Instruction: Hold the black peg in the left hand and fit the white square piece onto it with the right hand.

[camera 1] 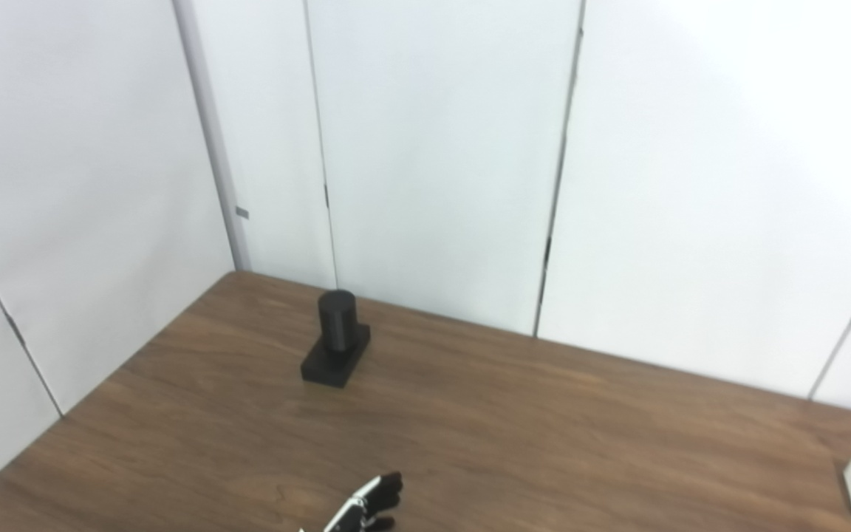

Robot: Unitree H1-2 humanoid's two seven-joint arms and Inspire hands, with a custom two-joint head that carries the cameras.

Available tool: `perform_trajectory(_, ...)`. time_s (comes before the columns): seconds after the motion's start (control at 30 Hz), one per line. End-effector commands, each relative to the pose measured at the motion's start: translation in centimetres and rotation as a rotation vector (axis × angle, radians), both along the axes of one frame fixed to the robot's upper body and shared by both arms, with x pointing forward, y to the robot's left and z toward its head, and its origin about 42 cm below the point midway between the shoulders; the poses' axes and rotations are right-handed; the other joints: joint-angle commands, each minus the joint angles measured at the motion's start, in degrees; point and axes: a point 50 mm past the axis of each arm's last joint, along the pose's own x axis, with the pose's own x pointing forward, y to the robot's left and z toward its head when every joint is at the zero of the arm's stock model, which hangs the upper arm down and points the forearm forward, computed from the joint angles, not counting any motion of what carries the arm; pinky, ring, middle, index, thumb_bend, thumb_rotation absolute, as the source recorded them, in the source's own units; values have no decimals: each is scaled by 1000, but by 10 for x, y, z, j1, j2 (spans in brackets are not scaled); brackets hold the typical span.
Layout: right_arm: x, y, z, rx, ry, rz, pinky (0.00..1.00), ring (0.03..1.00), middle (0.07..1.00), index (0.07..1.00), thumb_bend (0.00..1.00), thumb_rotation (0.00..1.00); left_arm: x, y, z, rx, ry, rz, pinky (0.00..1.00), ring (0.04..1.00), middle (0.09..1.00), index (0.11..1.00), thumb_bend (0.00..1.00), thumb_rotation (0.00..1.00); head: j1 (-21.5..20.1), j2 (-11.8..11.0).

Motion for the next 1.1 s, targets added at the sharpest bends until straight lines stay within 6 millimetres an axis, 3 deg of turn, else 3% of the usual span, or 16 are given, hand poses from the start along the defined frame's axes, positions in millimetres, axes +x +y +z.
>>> perform_trajectory(0.0,-5,-5,-26,11,95,-13,1000,1000,1000,1000,625,1000,11,-26,1,-77,-32,3,791,860,881,871,475,607,1,0)
perform_trajectory(0.5,-8,-2,-21,12,78,-40,986,983,979,1000,612,1000,6,-26,10,-67,-2,39,802,871,883,881,494,558,-20,36)
perform_trajectory(0.6,-11,-3,-19,6,81,-40,978,981,974,1000,645,1000,5,-23,23,2,0,92,778,853,872,870,510,486,-26,47)
perform_trajectory(0.67,-13,-2,-16,7,83,-33,964,971,967,1000,653,1000,8,-18,37,61,10,119,775,858,884,890,529,290,-32,53)
perform_trajectory(0.8,-15,1,-13,20,88,-29,943,954,955,1000,642,1000,18,-4,67,246,37,223,746,847,868,884,643,127,-40,63)
perform_trajectory(0.9,-16,3,-11,24,91,-34,947,963,960,1000,660,997,29,8,85,320,46,283,718,824,863,896,688,179,-45,68)
perform_trajectory(1.03,-16,4,-6,-1,104,-20,953,969,966,1000,630,991,48,24,104,446,99,343,795,899,927,937,719,317,-50,73)
perform_trajectory(1.07,-16,4,-5,3,107,-9,981,988,986,1000,634,977,52,27,106,481,108,362,679,822,910,939,750,380,-50,74)
